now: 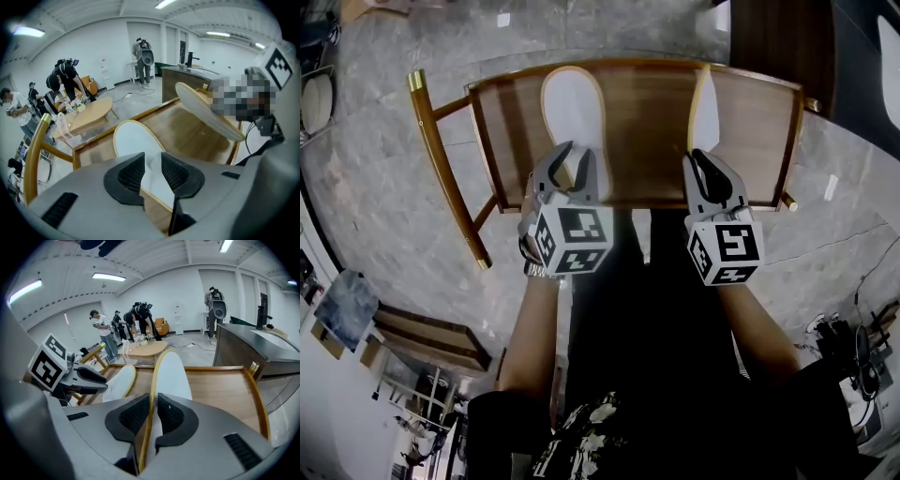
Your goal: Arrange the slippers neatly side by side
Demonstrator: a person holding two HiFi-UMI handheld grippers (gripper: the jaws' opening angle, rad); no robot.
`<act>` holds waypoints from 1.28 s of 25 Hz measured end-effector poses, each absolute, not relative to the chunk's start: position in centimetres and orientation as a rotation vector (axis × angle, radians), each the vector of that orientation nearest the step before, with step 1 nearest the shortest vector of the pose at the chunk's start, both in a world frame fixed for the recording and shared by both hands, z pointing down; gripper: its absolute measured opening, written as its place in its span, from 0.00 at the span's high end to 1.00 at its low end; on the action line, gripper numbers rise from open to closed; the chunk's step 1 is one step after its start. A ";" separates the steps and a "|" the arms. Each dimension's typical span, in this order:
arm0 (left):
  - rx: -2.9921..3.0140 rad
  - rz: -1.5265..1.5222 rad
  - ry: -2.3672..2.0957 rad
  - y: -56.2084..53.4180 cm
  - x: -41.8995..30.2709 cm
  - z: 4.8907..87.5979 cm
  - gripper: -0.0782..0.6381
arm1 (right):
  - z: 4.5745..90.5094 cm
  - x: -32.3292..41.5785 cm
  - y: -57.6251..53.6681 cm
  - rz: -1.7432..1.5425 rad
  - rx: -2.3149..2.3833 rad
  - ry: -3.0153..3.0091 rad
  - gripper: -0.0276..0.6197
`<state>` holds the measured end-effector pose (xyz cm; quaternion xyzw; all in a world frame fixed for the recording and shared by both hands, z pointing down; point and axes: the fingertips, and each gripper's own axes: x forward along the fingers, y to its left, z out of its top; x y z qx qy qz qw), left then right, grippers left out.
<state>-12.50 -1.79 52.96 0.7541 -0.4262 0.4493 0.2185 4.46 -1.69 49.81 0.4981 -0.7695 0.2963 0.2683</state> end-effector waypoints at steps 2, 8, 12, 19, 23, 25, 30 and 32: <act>2.058 1.177 -1.175 -2.1 -12.5 53.1 0.73 | 50.4 3.1 -1.7 0.818 1.309 -2.095 0.84; 2.033 1.161 -1.138 -2.9 -12.5 53.6 0.71 | 50.2 0.7 -2.3 0.797 1.268 -2.161 0.73; 2.043 1.226 -1.117 -2.7 -12.4 54.7 0.71 | 50.9 4.1 -4.2 0.734 1.330 -2.100 0.71; 2.190 1.391 -1.103 -3.1 -11.3 55.5 0.85 | 55.3 5.2 -5.0 0.876 1.229 -2.052 0.93; 2.208 1.292 -1.101 -3.3 -10.4 54.6 0.86 | 54.4 5.6 -5.0 1.010 1.396 -2.037 0.95; 2.240 1.271 -1.092 -3.3 -9.7 54.1 0.87 | 53.8 5.8 -4.9 1.080 1.504 -2.008 0.95; 2.348 1.291 -1.021 -2.9 -7.3 53.6 0.87 | 52.5 5.5 -4.9 1.155 1.699 -1.960 0.96; 2.354 1.282 -1.015 -2.9 -6.9 53.5 0.87 | 52.2 5.8 -5.1 1.162 1.773 -1.942 0.96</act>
